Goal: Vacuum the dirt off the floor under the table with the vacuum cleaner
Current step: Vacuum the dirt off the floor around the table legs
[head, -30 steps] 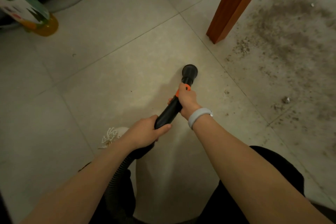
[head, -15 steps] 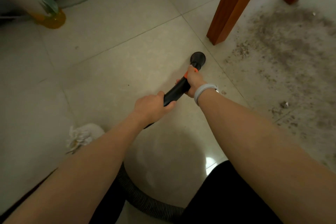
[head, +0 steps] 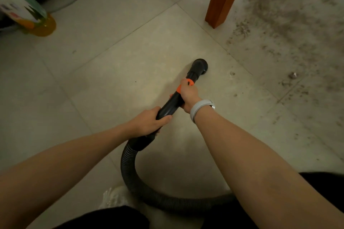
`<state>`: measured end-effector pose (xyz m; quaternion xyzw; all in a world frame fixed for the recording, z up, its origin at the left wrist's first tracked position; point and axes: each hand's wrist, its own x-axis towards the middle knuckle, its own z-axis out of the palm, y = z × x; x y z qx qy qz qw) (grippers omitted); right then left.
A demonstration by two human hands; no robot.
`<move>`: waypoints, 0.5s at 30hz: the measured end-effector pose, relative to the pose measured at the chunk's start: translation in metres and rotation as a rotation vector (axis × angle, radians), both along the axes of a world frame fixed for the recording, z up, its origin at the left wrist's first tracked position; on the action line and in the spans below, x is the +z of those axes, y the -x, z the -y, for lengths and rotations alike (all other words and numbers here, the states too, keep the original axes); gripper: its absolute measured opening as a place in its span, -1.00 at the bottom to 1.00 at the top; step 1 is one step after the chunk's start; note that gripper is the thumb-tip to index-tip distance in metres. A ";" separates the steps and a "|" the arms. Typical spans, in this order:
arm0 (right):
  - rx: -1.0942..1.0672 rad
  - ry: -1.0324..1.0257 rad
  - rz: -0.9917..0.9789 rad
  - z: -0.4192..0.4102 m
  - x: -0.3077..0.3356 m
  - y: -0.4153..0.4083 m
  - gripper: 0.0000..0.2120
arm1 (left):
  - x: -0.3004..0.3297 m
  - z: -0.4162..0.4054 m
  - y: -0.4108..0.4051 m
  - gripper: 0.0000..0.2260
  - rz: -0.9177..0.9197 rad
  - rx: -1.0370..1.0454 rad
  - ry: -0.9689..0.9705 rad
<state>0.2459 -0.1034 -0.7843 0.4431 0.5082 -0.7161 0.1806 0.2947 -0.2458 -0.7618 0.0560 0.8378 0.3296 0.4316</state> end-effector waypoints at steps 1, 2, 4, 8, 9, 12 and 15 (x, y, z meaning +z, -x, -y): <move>0.026 0.009 -0.015 0.014 0.000 0.001 -0.82 | -0.002 0.011 -0.004 -0.75 -0.018 0.062 -0.017; 0.058 0.025 -0.024 0.029 0.000 0.001 -0.80 | -0.001 0.022 -0.009 -0.77 -0.040 0.131 -0.032; 0.142 0.061 -0.040 0.058 0.007 0.003 -0.75 | 0.002 0.044 -0.020 -0.78 -0.090 0.272 -0.060; 0.354 0.055 -0.132 0.107 0.032 0.011 -0.73 | 0.018 0.071 -0.038 -0.79 -0.121 0.535 -0.136; 0.419 0.039 -0.156 0.118 0.039 0.011 -0.72 | 0.022 0.075 -0.043 -0.80 -0.109 0.587 -0.175; 0.573 0.000 -0.162 0.135 0.045 -0.001 -0.73 | 0.026 0.082 -0.054 -0.81 -0.047 0.557 -0.217; 0.581 -0.025 -0.082 0.134 0.033 -0.031 -0.72 | 0.025 0.105 -0.054 -0.74 0.073 0.391 -0.199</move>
